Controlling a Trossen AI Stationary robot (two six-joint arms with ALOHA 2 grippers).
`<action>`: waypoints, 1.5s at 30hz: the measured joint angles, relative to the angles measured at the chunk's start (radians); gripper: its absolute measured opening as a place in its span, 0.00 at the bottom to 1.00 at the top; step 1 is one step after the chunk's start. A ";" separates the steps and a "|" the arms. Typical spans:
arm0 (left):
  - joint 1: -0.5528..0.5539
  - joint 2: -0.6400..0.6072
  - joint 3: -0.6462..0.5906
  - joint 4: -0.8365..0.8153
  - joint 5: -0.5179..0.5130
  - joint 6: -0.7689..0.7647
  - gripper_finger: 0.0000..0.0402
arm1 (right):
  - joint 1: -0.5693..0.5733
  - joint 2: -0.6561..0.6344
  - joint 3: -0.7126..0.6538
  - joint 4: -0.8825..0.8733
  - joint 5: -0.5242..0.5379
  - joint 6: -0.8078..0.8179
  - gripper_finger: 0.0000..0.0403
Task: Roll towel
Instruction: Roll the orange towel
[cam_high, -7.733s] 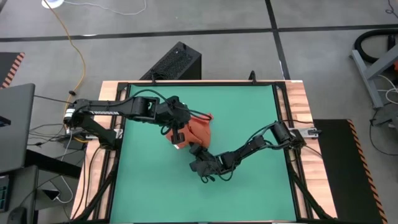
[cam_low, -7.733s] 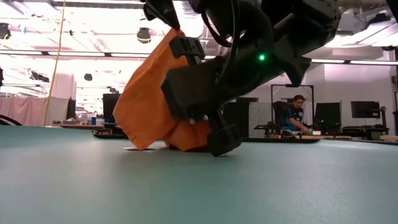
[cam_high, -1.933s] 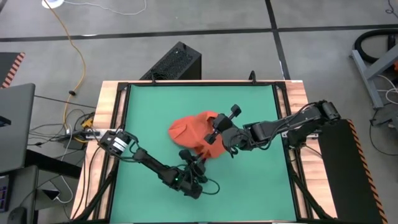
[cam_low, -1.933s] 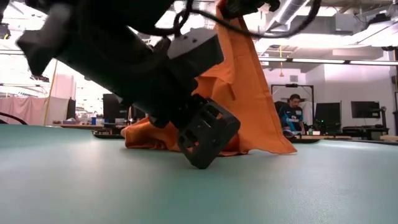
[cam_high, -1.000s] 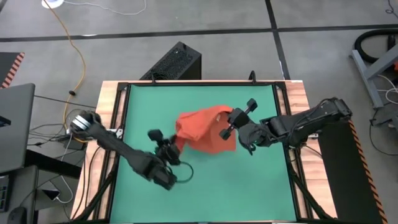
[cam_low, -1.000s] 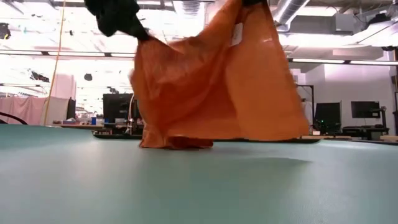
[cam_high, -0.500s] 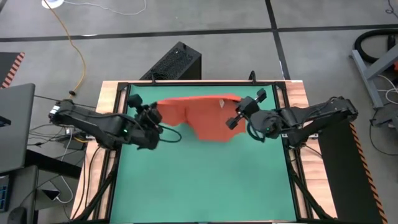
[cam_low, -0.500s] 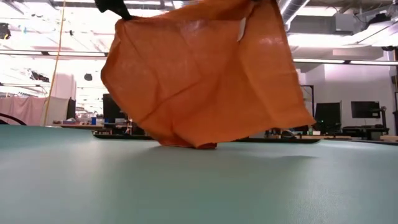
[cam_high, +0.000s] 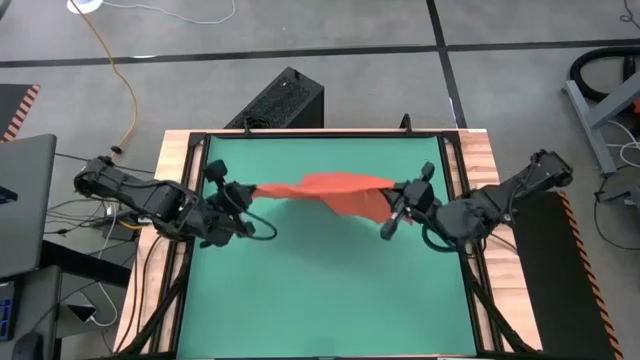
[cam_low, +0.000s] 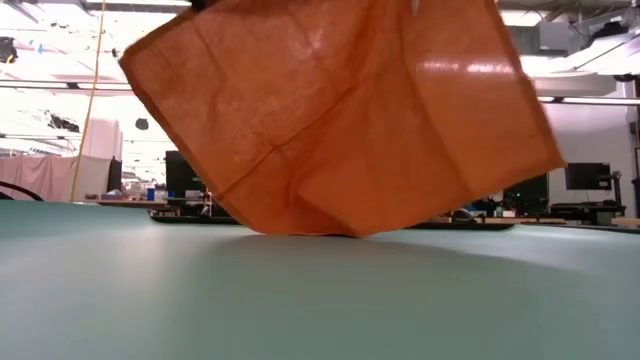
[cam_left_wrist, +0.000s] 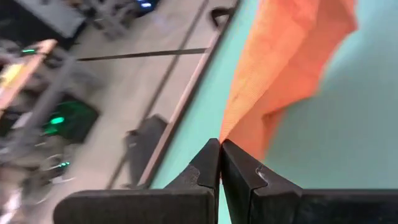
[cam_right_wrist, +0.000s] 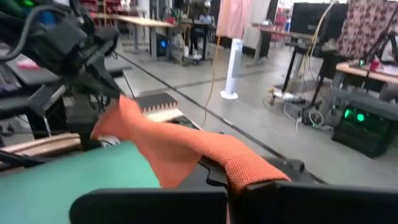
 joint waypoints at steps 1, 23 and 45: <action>-0.017 0.010 0.025 0.000 0.016 -0.005 0.00 | 0.023 0.000 0.000 0.033 0.019 -0.028 0.01; 0.102 0.120 0.447 -0.476 0.209 -0.225 0.00 | 0.046 0.003 0.000 -0.246 0.269 0.200 0.01; 0.244 0.041 -0.296 0.774 0.555 0.560 0.03 | -0.090 0.050 0.000 -0.536 -0.032 0.548 0.01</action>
